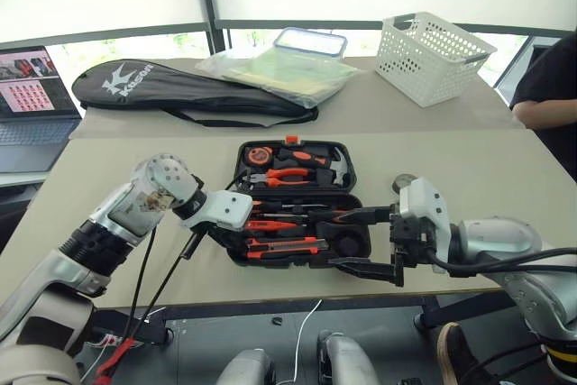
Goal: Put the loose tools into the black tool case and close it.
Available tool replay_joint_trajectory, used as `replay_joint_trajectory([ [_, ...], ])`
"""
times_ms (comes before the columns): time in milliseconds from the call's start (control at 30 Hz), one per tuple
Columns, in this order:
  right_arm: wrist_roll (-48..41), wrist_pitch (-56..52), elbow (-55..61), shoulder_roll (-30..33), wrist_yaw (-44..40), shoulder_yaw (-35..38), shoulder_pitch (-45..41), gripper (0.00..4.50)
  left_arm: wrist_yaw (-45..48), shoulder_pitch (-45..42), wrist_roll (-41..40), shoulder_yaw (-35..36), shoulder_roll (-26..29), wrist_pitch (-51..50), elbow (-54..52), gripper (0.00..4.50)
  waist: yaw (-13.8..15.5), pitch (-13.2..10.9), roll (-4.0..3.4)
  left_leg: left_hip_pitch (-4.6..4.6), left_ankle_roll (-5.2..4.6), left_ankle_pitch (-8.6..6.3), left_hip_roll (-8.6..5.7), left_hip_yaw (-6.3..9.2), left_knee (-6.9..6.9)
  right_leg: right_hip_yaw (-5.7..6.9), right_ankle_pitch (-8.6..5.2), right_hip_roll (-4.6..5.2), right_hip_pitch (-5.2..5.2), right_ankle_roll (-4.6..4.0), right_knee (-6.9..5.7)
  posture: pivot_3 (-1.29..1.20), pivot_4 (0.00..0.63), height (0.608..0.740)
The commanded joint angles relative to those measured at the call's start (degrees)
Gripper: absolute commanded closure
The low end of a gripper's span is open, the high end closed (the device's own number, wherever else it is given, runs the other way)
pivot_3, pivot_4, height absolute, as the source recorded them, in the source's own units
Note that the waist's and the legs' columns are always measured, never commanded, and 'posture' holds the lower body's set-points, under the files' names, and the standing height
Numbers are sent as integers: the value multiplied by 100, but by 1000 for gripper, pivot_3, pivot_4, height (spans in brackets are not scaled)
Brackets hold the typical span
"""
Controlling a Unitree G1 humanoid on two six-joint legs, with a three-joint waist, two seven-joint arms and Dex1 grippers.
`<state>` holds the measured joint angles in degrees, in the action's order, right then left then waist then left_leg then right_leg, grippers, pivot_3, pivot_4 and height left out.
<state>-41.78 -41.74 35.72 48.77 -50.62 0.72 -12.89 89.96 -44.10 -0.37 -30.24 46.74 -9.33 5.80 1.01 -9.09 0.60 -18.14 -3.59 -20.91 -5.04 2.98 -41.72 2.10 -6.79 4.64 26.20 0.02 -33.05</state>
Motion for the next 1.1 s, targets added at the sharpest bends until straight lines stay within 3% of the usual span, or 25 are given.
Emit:
replay_joint_trajectory([
  [33,-92,-10,226,22,50,152,-8,0,-294,139,386,-92,-163,49,316,4434,34,1,0,0,-9,-4,-1,0,-1,2,-10,5,-3,16,1,0,150,740],
  [167,-116,-14,257,116,67,393,203,0,-201,11,33,383,-134,5,268,4434,49,2,-1,6,-23,-7,-2,-1,-5,1,-26,3,-4,48,-8,0,150,740],
  [333,-73,-27,48,316,108,1036,604,0,-29,-70,-867,1206,-35,-684,196,4434,39,-4,7,-19,12,12,-2,0,-6,2,4,-7,23,-1,-9,0,150,740],
  [500,179,-48,-902,699,10,1836,1004,0,131,-66,-1740,2088,278,-1582,-7,3292,-17,-4,7,-27,12,11,-2,0,-4,4,4,-16,35,-1,-7,0,150,740],
  [533,266,7,-1125,782,-34,1892,996,0,144,-63,-1883,2216,317,-1720,-93,2795,-27,-5,7,-28,12,11,-2,0,0,6,4,-17,36,-1,-7,0,150,740],
  [567,352,61,-1315,846,-67,1878,934,0,145,-53,-1998,2296,343,-1852,-194,2700,-31,-7,10,-31,12,11,-2,-1,1,6,4,-15,39,-1,-6,0,150,740],
  [733,989,458,-2301,904,-165,1117,-55,0,143,58,-2423,2399,423,-2399,-735,943,-69,-10,9,-30,14,9,-1,-9,1,-1,4,-11,44,-1,1,0,150,740],
  [833,2041,697,-3548,576,45,-15,-1266,0,-9,139,-2594,2414,325,-2576,-977,56,-152,-16,15,-20,20,13,2,-12,2,-14,4,-14,36,-3,-4,0,150,740],
  [967,2975,1188,-5085,29,120,-840,-2357,0,-271,234,-2800,2538,193,-2686,-1246,56,-165,-27,26,-16,24,15,3,-15,3,-48,6,-19,28,-7,-5,0,150,740],
  [1100,3505,1543,-6173,-414,145,-1208,-3000,0,-513,408,-2860,2614,225,-2702,-1518,56,-168,-27,25,-44,28,19,-1,-14,3,-54,9,-15,71,-12,-16,0,150,740],
])
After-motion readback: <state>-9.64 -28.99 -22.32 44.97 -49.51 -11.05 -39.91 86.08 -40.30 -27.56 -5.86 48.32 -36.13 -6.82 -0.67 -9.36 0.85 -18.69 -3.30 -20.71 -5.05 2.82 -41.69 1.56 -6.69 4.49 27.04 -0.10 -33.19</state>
